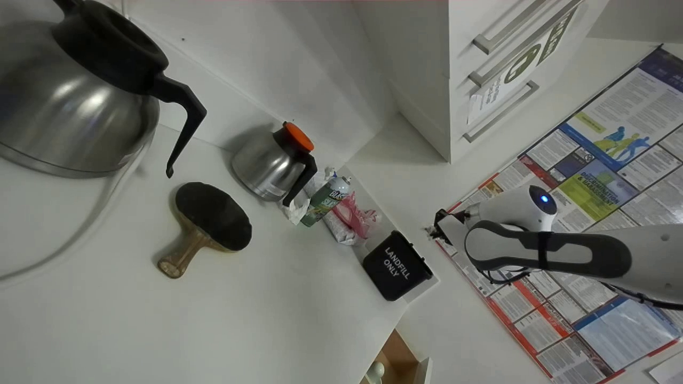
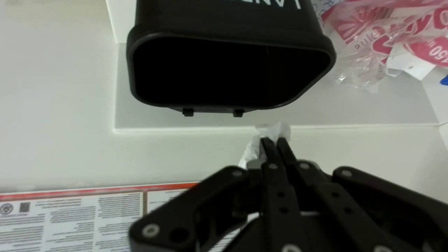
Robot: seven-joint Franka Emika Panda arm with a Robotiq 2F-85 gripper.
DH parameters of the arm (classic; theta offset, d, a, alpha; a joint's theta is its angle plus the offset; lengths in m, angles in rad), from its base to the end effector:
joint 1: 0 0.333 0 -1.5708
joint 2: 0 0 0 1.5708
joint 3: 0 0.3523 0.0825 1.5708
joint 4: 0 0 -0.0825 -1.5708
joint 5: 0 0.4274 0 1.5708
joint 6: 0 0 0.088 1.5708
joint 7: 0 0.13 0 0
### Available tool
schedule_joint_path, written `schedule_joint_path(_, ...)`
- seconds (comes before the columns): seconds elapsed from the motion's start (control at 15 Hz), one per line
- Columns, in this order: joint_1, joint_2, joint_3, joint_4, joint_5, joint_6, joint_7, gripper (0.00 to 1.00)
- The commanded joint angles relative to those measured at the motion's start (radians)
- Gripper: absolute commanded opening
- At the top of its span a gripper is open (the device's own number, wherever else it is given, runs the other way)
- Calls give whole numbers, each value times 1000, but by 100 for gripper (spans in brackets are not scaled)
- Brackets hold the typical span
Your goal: Throw the tissue on the counter in the trash bin
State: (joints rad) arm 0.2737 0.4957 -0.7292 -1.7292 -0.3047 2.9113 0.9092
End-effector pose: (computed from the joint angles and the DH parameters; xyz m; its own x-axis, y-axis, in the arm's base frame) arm 0.7319 -0.2457 0.4381 0.3628 -0.5261 0.7692 -0.7457 -0.6589 -0.0989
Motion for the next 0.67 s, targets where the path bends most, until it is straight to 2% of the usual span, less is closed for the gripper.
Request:
schedule_joint_path(0.0,-15,63,-26,47,25,-12,59,1)
schedule_joint_path(0.47,-167,113,120,91,167,-5,13,1)
schedule_joint_path(0.53,-181,117,134,100,173,-4,9,28)
schedule_joint_path(0.6,-194,120,148,109,175,-5,6,29)
